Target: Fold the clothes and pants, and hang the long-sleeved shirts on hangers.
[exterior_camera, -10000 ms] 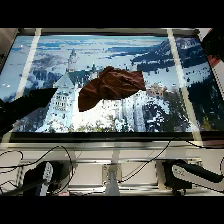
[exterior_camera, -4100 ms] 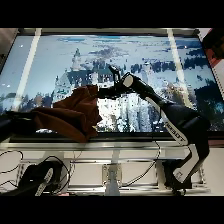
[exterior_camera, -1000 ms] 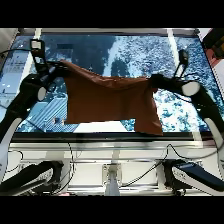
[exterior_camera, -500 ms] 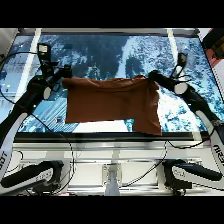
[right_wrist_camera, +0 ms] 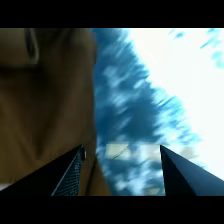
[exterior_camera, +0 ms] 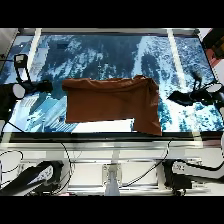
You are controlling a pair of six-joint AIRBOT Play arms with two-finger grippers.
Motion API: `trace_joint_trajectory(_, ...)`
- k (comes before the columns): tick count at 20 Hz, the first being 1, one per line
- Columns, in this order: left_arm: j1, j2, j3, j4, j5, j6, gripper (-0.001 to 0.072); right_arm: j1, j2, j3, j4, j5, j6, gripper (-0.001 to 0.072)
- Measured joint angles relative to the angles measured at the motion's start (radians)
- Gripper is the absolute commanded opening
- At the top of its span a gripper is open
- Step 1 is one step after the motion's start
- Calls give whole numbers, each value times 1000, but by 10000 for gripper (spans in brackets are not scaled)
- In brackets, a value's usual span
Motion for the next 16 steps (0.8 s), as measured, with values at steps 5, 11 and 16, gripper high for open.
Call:
trace_joint_trajectory(5,60,6,-1,-266,-185,198,508,23,-141,2,103,104,-109,502)
trace_joint_trajectory(11,123,7,-1,-345,-335,253,508,56,-262,5,229,119,-152,446)
trace_joint_trajectory(16,185,-11,-4,-383,-451,262,508,87,-288,5,293,102,-209,445)
